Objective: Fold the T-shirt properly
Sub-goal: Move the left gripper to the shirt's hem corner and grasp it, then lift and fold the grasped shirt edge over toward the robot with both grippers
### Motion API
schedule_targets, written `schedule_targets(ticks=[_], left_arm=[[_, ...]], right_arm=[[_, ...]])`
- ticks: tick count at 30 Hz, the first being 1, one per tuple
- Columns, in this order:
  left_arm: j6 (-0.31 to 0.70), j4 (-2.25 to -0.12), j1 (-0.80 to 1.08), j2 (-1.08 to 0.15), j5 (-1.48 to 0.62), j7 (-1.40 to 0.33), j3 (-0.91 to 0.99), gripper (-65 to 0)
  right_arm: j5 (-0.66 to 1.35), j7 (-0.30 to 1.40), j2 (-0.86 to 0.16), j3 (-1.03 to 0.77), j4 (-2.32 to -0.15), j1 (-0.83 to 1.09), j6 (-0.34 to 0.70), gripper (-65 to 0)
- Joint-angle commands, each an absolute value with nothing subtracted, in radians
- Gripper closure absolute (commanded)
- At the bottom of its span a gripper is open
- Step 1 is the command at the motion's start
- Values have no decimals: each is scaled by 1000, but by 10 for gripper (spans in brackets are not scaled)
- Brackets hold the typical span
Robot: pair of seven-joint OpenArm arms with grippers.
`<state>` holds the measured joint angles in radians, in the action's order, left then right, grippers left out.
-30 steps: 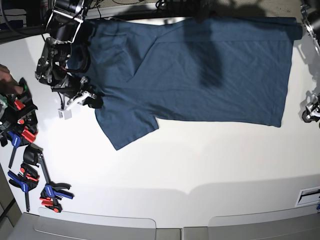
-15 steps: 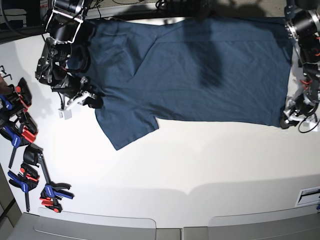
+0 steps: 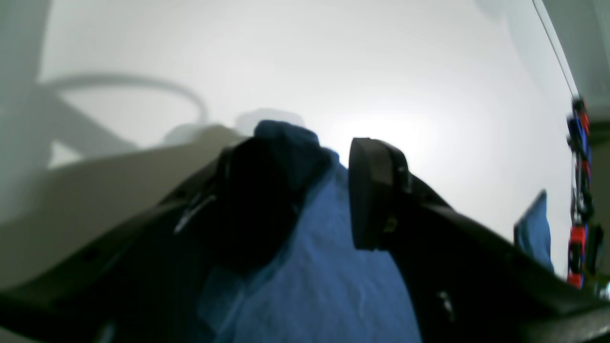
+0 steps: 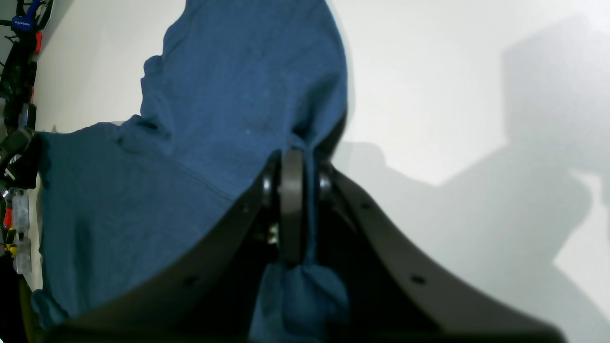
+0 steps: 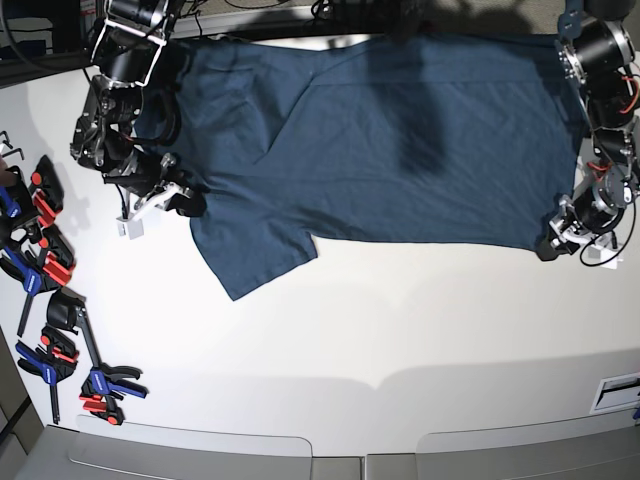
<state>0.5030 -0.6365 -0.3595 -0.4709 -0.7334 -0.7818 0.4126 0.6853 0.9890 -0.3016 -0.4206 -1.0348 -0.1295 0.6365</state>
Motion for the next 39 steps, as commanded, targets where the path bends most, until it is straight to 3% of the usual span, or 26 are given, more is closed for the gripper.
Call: schedule_targets(ticks=[1, 6, 8, 11, 12, 25, 32, 39], left_arm=[[504, -640, -368, -480, -708, -824, 411, -286], [506, -640, -368, -480, -708, -809, 411, -250], [506, -640, -368, -480, -708, -790, 411, -182], [506, -640, -368, -480, -709, -776, 411, -21], [508, -640, -368, -480, -709, -771, 411, 0], [693, -641, -366, -560, -953, -889, 411, 0], [698, -641, -365, -588, -1124, -1028, 411, 0], [698, -641, -365, -617, -1312, -1211, 411, 0]], right_arm=[[639, 1022, -313, -419, -1037, -131, 624, 0], [639, 1022, -313, -419, -1037, -131, 624, 0], [639, 1022, -313, -419, -1037, -131, 624, 0], [640, 1022, -313, -419, -1037, -131, 624, 0], [640, 1023, -313, -419, -1037, -133, 624, 0], [930, 1150, -379, -419, -1042, -133, 686, 0], [1110, 1222, -395, -426, -1045, -132, 698, 0], [1374, 1396, -396, -426, -1103, -129, 698, 0]])
